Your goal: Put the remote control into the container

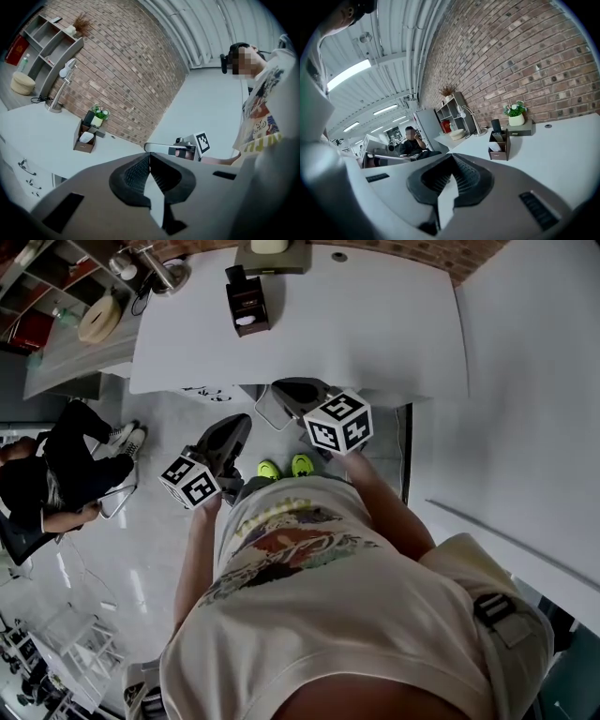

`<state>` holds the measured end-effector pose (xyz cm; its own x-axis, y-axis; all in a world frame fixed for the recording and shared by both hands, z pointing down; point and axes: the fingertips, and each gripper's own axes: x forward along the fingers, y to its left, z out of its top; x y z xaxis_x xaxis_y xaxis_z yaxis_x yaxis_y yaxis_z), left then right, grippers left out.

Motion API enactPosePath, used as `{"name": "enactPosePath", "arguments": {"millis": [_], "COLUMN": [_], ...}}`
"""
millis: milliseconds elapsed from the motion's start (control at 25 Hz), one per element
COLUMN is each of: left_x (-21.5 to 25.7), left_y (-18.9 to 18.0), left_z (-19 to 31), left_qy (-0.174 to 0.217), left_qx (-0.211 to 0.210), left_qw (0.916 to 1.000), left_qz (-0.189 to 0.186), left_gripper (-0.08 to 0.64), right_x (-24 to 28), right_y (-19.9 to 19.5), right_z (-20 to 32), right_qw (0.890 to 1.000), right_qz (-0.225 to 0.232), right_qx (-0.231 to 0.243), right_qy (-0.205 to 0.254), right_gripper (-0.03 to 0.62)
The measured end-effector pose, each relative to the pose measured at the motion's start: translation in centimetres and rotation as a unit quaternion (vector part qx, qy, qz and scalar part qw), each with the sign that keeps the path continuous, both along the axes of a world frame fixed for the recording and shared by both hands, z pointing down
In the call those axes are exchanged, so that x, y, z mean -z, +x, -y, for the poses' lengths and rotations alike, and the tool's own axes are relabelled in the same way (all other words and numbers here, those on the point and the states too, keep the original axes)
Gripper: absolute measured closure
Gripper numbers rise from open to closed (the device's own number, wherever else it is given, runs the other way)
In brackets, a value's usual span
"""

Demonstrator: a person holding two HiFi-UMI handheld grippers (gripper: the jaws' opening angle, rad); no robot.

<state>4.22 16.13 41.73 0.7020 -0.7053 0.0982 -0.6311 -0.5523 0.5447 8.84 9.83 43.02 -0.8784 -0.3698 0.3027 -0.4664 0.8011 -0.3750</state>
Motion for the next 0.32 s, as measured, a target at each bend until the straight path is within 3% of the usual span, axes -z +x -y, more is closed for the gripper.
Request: {"name": "enactPosePath", "arguments": {"millis": [320], "left_x": [0.64], "left_y": [0.86], "left_z": [0.26], "left_qy": [0.009], "left_qx": [-0.01], "left_qw": [0.9999], "left_qz": [0.002], "left_gripper": [0.554], "right_x": [0.74], "right_y": [0.57], "right_z": [-1.01], "right_qw": [1.0], "right_qz": [-0.001], "right_qx": [-0.002], "right_qy": [0.014], "right_gripper": [0.581]}}
